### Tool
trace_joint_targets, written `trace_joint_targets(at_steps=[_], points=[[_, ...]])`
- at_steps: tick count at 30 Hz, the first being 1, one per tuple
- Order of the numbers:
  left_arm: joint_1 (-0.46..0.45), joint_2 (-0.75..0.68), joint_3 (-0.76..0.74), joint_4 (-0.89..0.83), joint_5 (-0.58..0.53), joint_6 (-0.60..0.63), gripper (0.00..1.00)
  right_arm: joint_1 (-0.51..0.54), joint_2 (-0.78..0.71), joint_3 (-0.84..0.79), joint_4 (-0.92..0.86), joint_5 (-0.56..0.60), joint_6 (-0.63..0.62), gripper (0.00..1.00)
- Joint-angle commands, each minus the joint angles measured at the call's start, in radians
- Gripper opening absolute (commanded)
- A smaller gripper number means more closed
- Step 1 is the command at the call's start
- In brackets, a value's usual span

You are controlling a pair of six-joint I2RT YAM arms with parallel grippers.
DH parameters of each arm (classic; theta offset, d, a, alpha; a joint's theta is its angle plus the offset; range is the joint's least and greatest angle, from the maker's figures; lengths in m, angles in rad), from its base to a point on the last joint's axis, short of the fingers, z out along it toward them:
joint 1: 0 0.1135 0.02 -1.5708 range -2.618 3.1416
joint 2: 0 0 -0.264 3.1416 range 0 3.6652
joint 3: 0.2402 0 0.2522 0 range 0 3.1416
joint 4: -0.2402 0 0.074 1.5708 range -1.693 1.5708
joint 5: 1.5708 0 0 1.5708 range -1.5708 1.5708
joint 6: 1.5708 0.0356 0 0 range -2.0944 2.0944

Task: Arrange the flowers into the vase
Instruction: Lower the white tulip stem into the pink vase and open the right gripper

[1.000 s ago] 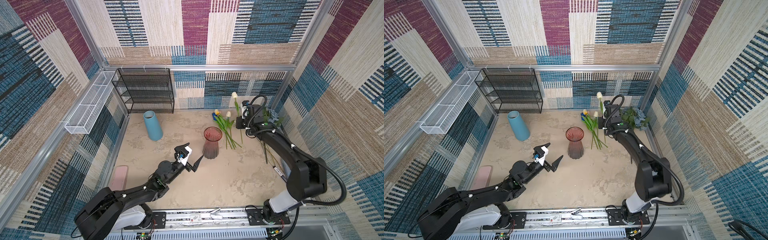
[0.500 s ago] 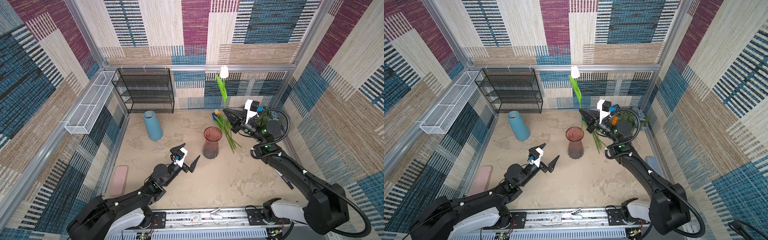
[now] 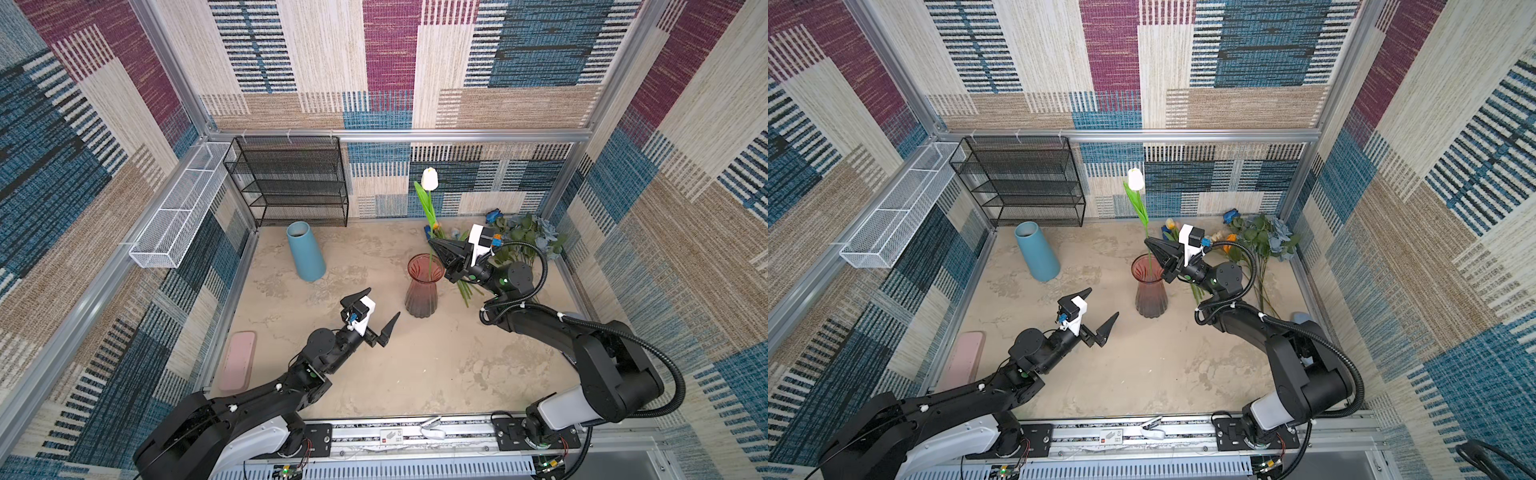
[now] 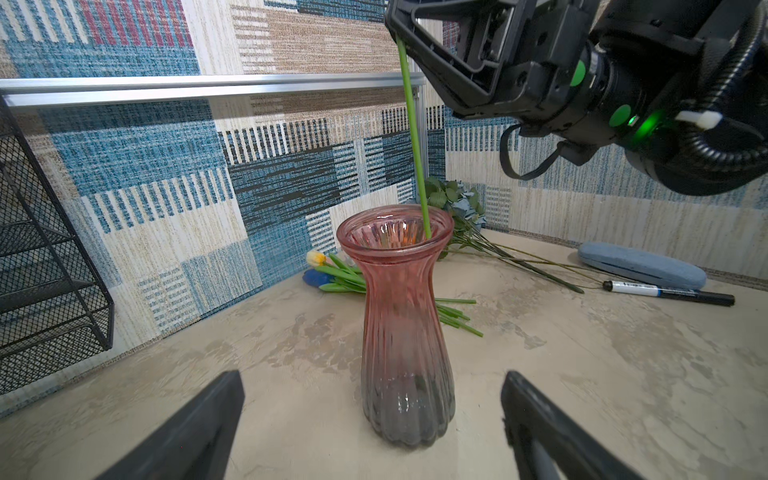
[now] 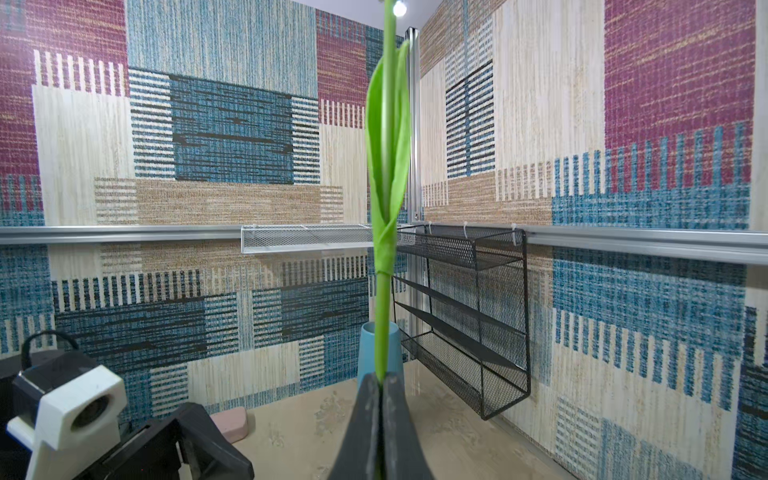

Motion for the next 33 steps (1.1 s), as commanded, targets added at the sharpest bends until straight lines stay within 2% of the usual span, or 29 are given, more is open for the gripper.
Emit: trace_joint_targets(at_steps=[1, 6, 11, 16, 23, 28, 33], points=[[0.001, 0.014, 0.008, 0.012, 0.0, 0.02, 0.99, 0.003, 0.012, -0.032, 0.057, -0.007, -0.042, 0.0], [0.001, 0.045, 0.018, 0.03, -0.004, 0.025, 0.99, 0.004, 0.001, -0.084, -0.003, 0.008, -0.098, 0.03], [0.001, 0.07, 0.018, 0.053, -0.013, 0.03, 0.99, 0.004, -0.039, -0.107, -0.146, 0.066, -0.153, 0.21], [0.001, 0.101, 0.018, 0.08, -0.009, 0.021, 0.99, 0.004, -0.082, -0.097, -0.325, 0.155, -0.19, 0.24], [0.001, 0.131, 0.023, 0.1, -0.002, 0.013, 0.99, 0.005, -0.144, -0.061, -0.485, 0.214, -0.207, 0.29], [0.001, 0.145, 0.031, 0.103, 0.002, 0.013, 0.99, 0.004, -0.126, 0.083, -0.736, 0.248, -0.253, 0.49], [0.001, 0.138, 0.033, 0.109, 0.005, 0.007, 0.99, 0.004, -0.203, 0.101, -0.781, 0.333, -0.217, 0.63]])
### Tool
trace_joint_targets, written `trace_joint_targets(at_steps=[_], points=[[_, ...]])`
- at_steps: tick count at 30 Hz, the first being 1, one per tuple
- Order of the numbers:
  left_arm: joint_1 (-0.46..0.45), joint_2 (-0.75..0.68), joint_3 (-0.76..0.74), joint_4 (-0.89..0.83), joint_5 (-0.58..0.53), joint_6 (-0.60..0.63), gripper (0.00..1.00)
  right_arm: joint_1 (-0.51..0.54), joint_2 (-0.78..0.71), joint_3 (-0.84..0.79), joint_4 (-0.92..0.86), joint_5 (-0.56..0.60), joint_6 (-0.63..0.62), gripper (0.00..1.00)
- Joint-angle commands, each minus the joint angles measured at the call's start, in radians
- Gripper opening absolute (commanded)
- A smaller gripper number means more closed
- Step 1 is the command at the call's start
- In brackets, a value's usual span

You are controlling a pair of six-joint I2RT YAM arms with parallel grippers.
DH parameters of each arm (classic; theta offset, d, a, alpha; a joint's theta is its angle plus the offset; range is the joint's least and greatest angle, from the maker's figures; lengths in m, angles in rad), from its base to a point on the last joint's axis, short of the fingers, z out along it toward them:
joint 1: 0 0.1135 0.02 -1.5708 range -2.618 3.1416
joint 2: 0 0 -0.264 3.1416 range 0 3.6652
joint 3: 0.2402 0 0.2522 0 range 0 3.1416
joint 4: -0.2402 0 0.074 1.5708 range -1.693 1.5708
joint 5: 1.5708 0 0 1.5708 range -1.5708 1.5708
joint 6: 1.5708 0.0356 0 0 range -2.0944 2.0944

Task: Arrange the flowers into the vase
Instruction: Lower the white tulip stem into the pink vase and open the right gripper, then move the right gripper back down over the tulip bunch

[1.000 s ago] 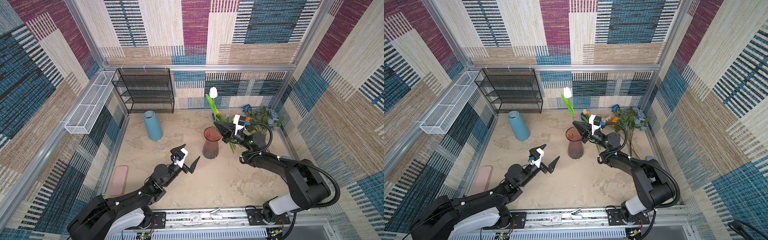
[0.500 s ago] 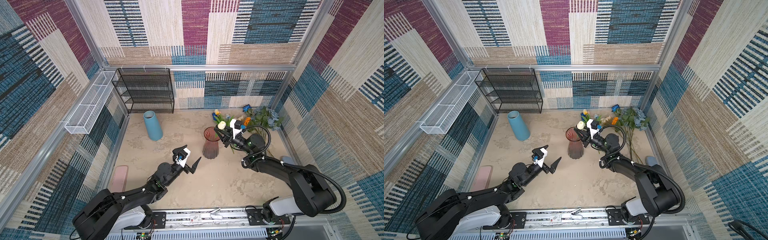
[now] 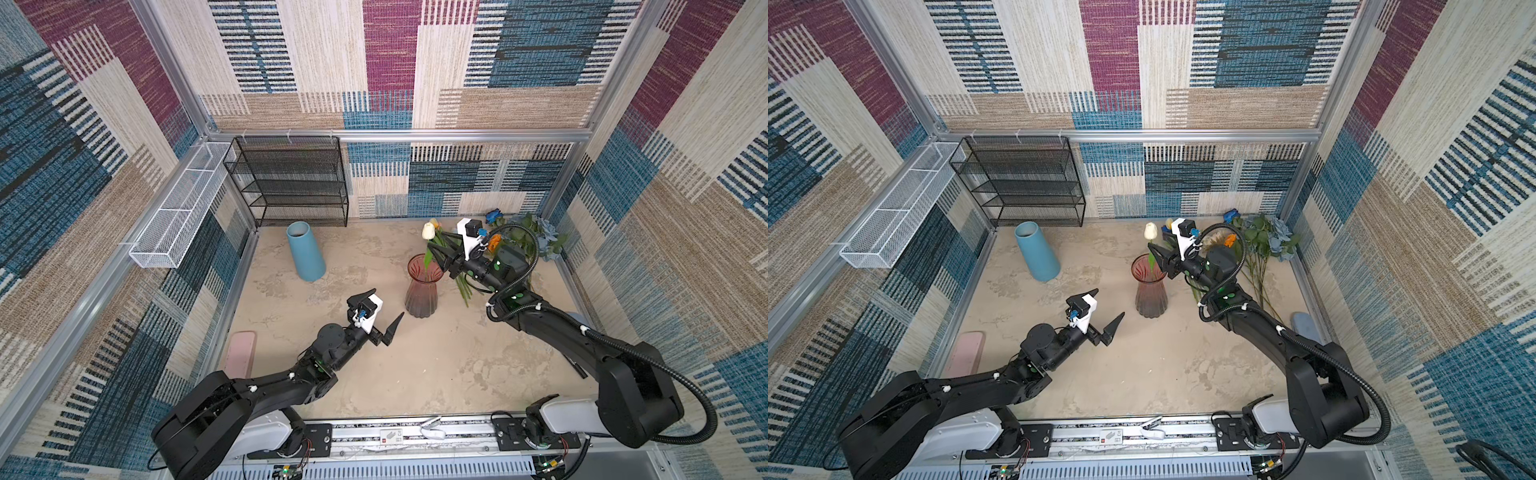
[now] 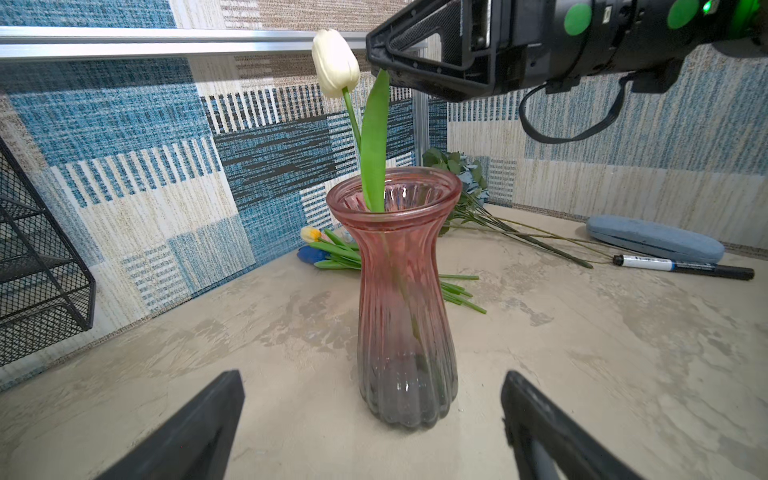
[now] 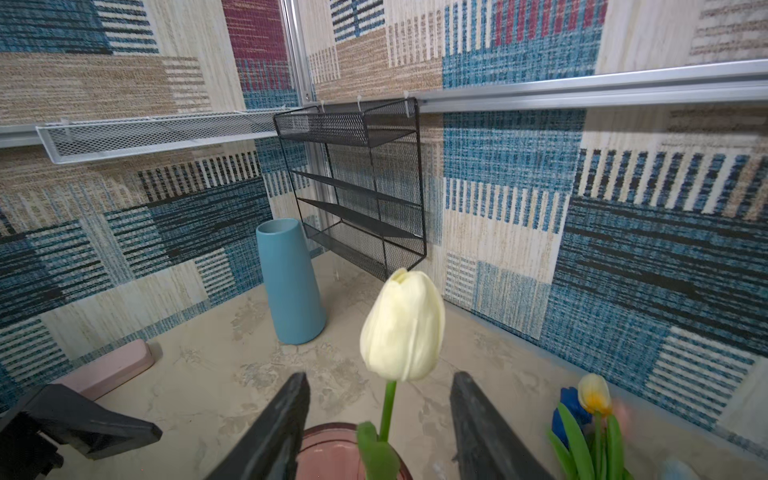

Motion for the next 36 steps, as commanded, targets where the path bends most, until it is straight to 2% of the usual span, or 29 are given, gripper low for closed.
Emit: trace_joint_targets(at_steps=[1, 5, 7, 10, 12, 15, 18, 24, 31, 36], points=[[0.001, -0.011, 0.009, 0.05, 0.008, 0.005, 0.99, 0.001, -0.06, 0.008, -0.061, 0.08, 0.024, 0.64], [0.001, -0.067, 0.013, 0.001, 0.022, 0.012, 0.99, -0.01, -0.118, 0.059, -0.148, 0.234, 0.069, 0.7], [0.001, -0.103, 0.019, -0.038, 0.03, 0.018, 0.99, -0.049, -0.117, 0.088, -0.191, 0.258, 0.113, 0.72], [0.001, -0.14, 0.025, -0.093, 0.04, 0.031, 0.99, -0.163, -0.058, 0.122, -0.257, 0.2, 0.219, 0.69], [-0.001, -0.148, 0.024, -0.102, 0.043, 0.035, 0.99, -0.243, 0.031, 0.161, -0.335, 0.132, 0.271, 0.67], [0.001, -0.144, 0.012, -0.095, 0.043, 0.031, 0.99, -0.298, 0.194, 0.237, -0.49, 0.09, 0.255, 0.6], [0.0, -0.136, -0.002, -0.083, 0.043, 0.023, 0.99, -0.308, 0.316, 0.268, -0.578, 0.112, 0.215, 0.54], [0.0, -0.116, -0.005, -0.077, 0.039, 0.028, 0.99, -0.309, 0.492, 0.328, -0.638, 0.116, 0.179, 0.46], [0.001, -0.11, 0.001, -0.074, 0.04, 0.03, 0.99, -0.309, 0.598, 0.39, -0.637, 0.122, 0.171, 0.39], [0.0, -0.117, 0.0, -0.08, 0.033, 0.035, 0.99, -0.309, 0.653, 0.422, -0.64, 0.084, 0.171, 0.38]])
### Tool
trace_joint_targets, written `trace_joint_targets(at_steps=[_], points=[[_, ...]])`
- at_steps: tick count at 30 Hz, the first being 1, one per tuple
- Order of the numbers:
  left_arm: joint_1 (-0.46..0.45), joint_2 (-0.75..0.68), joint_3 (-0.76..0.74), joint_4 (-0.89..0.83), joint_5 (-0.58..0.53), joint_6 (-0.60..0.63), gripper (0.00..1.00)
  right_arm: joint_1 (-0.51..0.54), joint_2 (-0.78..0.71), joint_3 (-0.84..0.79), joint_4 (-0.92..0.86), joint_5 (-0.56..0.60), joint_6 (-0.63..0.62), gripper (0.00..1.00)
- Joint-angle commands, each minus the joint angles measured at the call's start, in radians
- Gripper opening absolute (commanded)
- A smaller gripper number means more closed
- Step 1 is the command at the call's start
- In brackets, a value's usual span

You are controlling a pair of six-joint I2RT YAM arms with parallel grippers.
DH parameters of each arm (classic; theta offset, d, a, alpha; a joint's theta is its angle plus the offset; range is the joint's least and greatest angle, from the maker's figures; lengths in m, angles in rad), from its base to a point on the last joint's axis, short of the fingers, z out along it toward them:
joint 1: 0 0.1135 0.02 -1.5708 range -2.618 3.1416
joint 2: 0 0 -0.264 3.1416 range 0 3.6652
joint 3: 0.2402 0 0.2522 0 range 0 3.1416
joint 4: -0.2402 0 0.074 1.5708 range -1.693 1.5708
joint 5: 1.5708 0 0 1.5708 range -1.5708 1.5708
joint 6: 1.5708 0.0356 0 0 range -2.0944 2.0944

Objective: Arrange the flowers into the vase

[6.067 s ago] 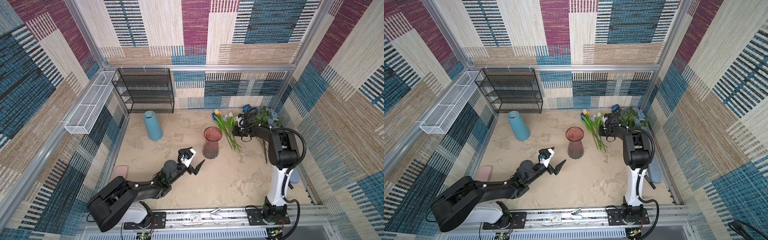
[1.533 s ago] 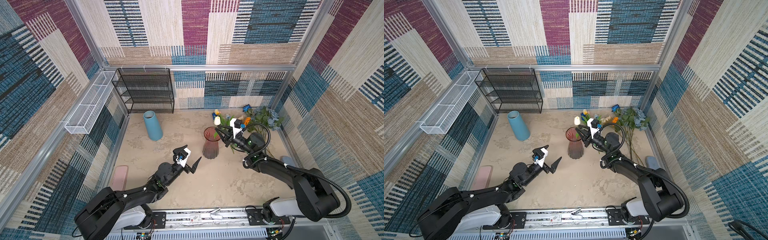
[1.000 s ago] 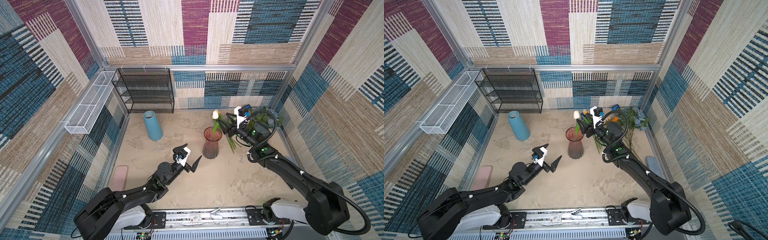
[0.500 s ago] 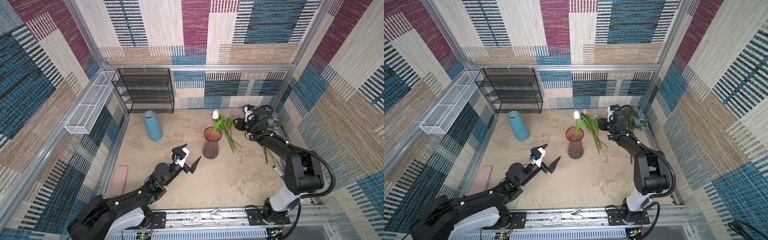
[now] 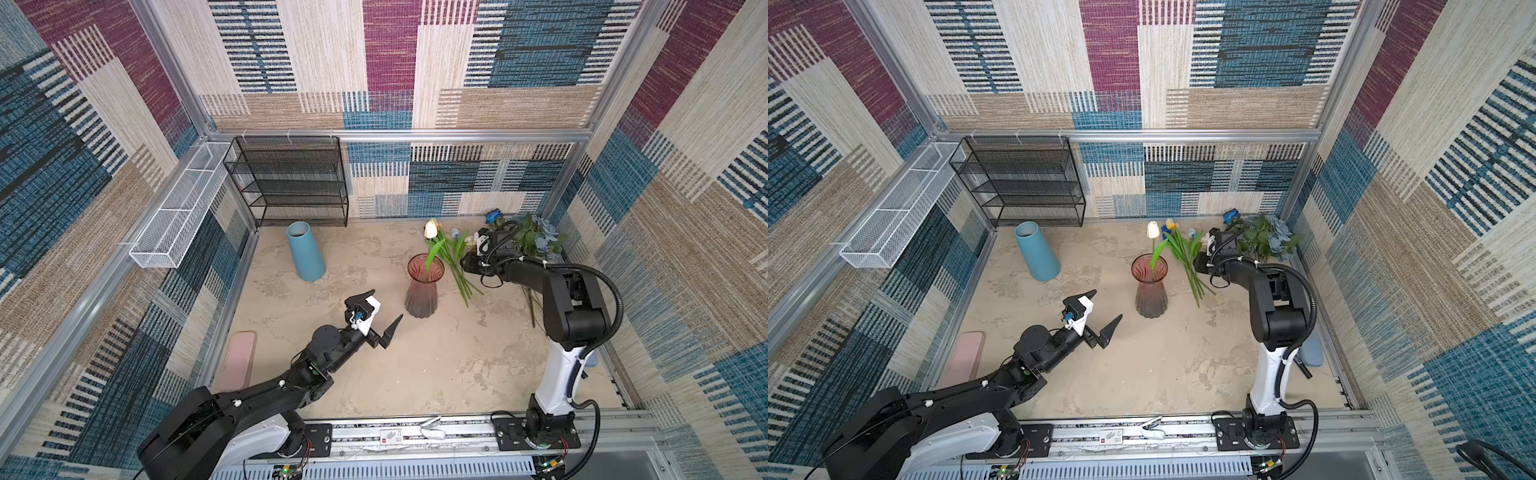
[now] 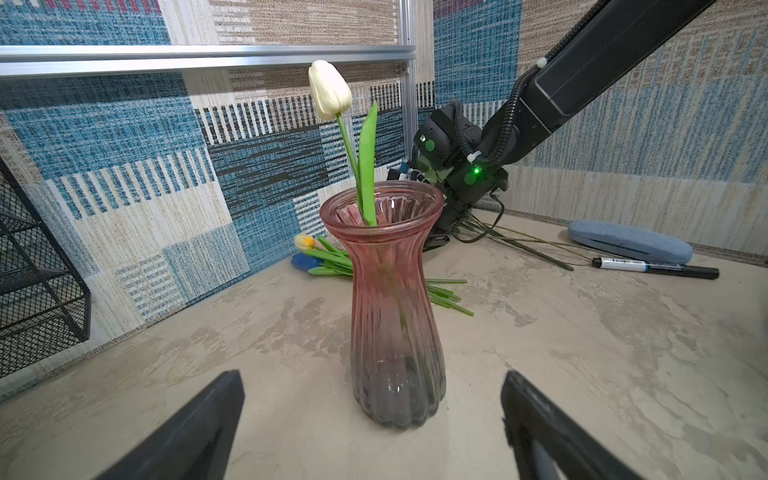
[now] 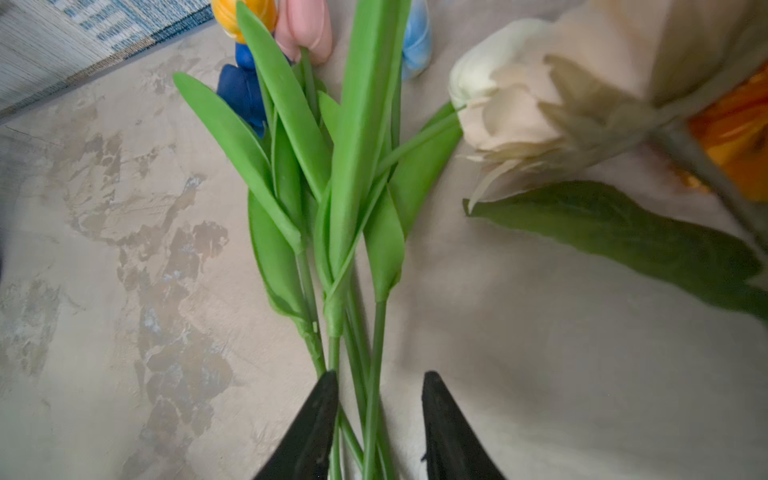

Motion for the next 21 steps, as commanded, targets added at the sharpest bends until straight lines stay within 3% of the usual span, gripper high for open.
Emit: trace_joint_targets(at_steps=[1, 12, 21], points=[[0.0, -0.007, 0.005, 0.014, 0.002, 0.035, 0.99, 0.001, 0.017, 0.015, 0.005, -0.042, -0.006, 0.37], [0.001, 0.012, 0.03, 0.006, -0.007, 0.046, 0.99, 0.001, 0.026, 0.025, 0.01, -0.046, -0.009, 0.13], [0.0, 0.005, 0.019, 0.019, -0.011, 0.042, 0.99, 0.001, -0.03, 0.019, 0.003, -0.038, 0.0, 0.04]])
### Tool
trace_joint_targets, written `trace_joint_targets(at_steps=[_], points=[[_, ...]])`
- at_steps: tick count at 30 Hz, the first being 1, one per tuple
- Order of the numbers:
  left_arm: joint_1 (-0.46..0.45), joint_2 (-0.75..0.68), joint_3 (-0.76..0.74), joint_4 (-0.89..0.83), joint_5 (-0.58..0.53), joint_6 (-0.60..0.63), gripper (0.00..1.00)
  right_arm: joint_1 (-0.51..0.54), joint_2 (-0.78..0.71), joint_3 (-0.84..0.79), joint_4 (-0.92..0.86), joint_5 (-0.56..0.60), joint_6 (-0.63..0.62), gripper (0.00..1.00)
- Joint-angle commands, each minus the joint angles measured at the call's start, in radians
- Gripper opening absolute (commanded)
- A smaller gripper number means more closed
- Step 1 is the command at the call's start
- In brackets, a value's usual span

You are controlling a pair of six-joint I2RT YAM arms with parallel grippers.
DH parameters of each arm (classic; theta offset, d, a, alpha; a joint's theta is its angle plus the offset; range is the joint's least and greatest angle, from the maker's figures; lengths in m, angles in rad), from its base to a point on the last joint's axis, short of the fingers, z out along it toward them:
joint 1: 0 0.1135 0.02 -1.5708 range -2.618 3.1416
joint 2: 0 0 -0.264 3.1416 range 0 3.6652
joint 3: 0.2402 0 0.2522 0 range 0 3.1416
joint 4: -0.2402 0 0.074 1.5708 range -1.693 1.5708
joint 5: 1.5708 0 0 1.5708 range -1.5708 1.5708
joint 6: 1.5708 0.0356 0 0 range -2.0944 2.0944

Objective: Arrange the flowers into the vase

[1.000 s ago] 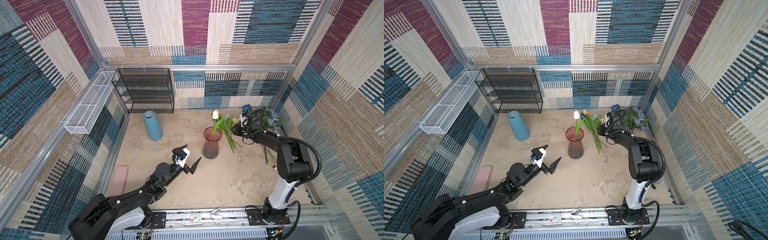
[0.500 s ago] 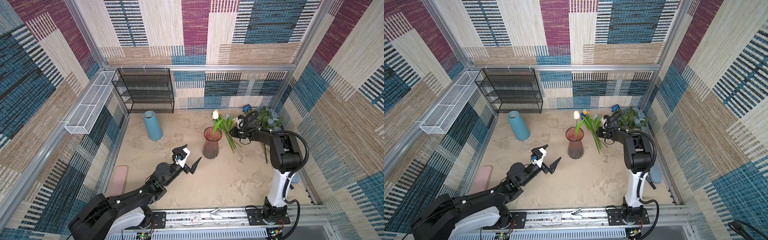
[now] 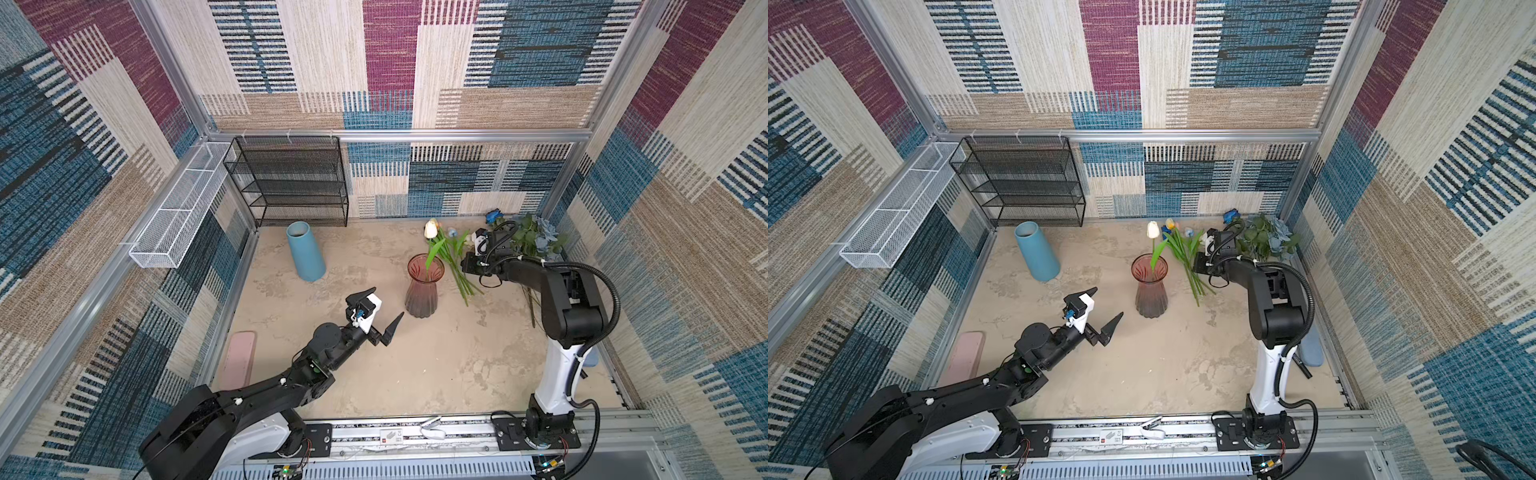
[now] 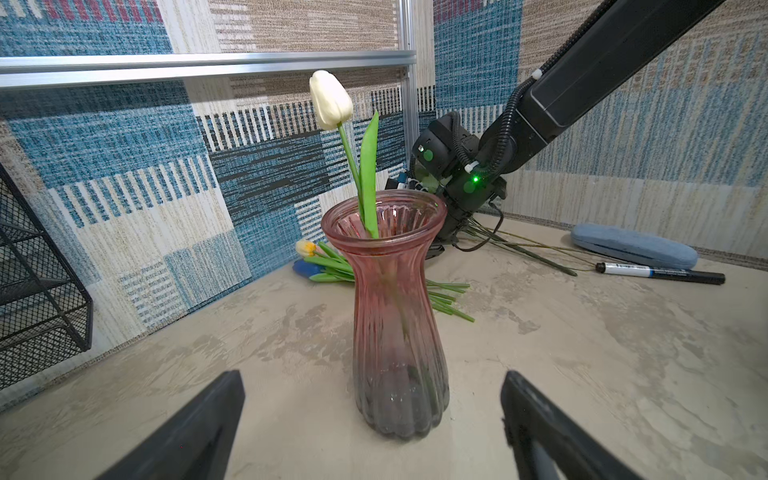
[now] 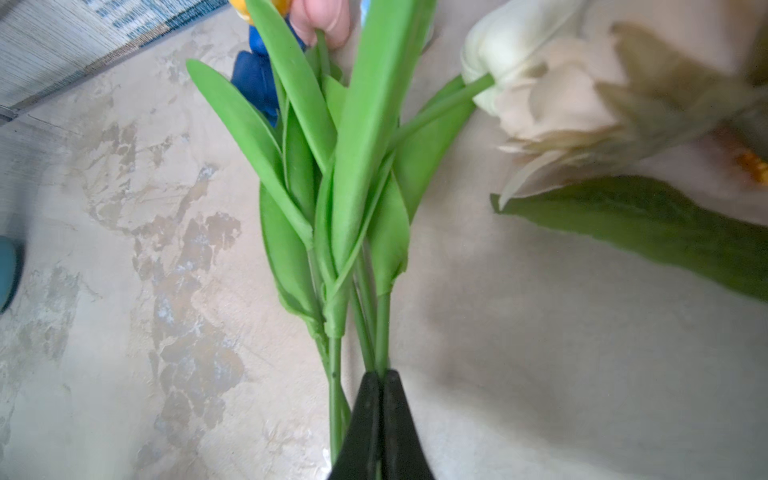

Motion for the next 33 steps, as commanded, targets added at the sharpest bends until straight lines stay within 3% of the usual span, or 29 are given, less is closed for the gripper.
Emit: trace_joint_targets(at_steps=[1, 12, 18, 27, 31, 33], points=[[0.001, -0.01, -0.008, 0.024, -0.011, 0.035, 0.99, 0.0, -0.04, 0.005, 0.002, 0.009, 0.005, 0.03], [0.001, -0.043, -0.02, 0.011, -0.016, 0.031, 0.99, 0.0, -0.193, 0.001, -0.059, 0.14, -0.006, 0.01], [0.001, -0.038, -0.027, 0.029, -0.01, 0.017, 0.99, 0.024, -0.204, 0.027, -0.153, 0.313, -0.069, 0.01], [0.0, -0.021, -0.021, 0.041, 0.006, 0.011, 0.99, 0.08, -0.069, 0.137, -0.317, 0.469, -0.193, 0.01], [-0.001, -0.02, -0.022, 0.038, 0.013, 0.008, 0.99, 0.146, -0.018, 0.21, -0.367, 0.507, -0.286, 0.0], [0.0, -0.023, -0.024, 0.037, 0.014, 0.007, 0.99, 0.154, 0.001, 0.254, -0.399, 0.46, -0.302, 0.0]])
